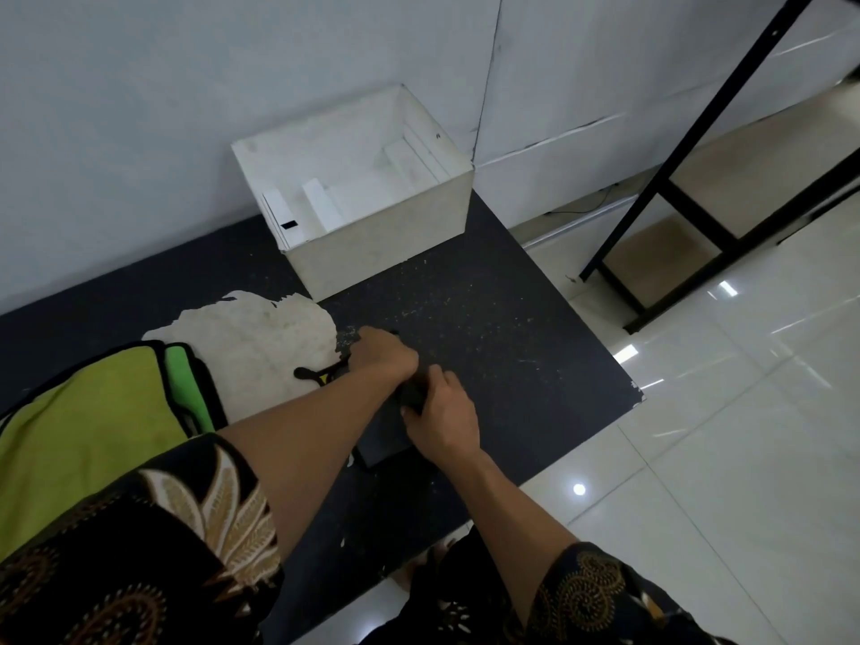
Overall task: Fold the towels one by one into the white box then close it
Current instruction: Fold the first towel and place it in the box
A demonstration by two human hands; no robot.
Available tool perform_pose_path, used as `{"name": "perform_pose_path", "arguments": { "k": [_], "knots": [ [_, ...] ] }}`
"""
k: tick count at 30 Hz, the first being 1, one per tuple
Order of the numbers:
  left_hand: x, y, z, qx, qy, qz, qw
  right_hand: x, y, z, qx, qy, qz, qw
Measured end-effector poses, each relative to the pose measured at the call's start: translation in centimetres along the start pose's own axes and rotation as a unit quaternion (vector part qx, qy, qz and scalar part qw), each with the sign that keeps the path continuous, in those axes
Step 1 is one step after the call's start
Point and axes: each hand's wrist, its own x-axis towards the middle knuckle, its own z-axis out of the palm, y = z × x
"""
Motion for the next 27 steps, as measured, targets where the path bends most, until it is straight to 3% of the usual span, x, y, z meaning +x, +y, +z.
{"name": "perform_pose_path", "arguments": {
  "k": [6,14,20,27],
  "knots": [
    [-0.2,-1.4,-1.1,-0.052,0.049,0.030,0.997,-0.8,0.5,-0.3,-0.034,-0.010,0.010,0.999],
    [0.2,-5.2,-3.4,-0.312,-0.001,-0.044,0.949,-2.5,-0.3,0.6,-0.143,0.028,-0.118,0.982],
    [0.3,-7.9,-4.9,-0.345,0.027,-0.043,0.937,-3.2,-0.1,1.5,-0.227,0.056,-0.215,0.948],
    [0.4,-9.8,-5.3,-0.358,0.050,-0.083,0.929,-3.6,0.6,2.3,-0.226,0.033,-0.270,0.935]
  ]
}}
